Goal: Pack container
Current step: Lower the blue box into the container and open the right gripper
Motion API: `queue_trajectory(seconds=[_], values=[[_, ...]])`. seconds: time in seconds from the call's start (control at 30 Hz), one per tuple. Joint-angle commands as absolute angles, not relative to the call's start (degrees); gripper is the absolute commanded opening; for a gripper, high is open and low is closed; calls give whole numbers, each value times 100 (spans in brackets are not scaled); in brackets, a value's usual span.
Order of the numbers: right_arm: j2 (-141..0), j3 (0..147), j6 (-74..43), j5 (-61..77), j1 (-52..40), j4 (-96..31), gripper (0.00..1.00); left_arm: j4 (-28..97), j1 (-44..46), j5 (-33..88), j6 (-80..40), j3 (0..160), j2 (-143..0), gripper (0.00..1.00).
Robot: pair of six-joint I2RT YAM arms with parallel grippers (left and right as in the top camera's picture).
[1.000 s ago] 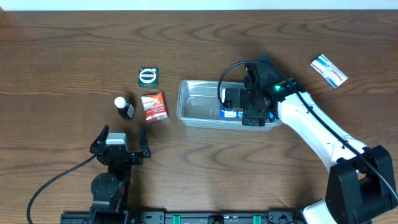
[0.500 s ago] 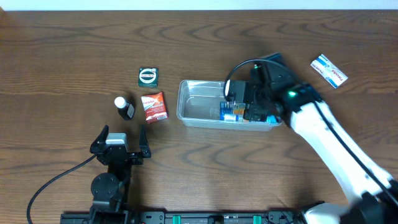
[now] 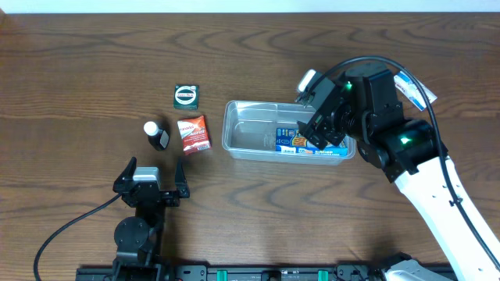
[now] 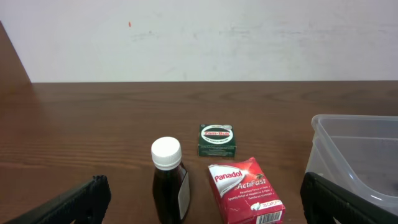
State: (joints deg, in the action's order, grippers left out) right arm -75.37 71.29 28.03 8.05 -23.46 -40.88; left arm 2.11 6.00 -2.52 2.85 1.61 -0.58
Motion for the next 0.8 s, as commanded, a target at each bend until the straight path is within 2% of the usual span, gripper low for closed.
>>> queue_trajectory(seconds=[0.0, 0.2, 0.57, 0.77], values=[[-7666, 7148, 1772, 1024, -2373, -4143, 86, 397, 563, -344, 320, 23, -23, 98], [-8068, 7148, 731, 790, -2209, -4482, 77, 397, 563, -344, 320, 23, -23, 98], [-8613, 7148, -733, 797, -2176, -5238, 41, 397, 563, -342, 320, 23, -23, 98], [-8661, 7146, -1028, 950, -2182, -5557, 27, 397, 563, -342, 320, 23, -23, 98]])
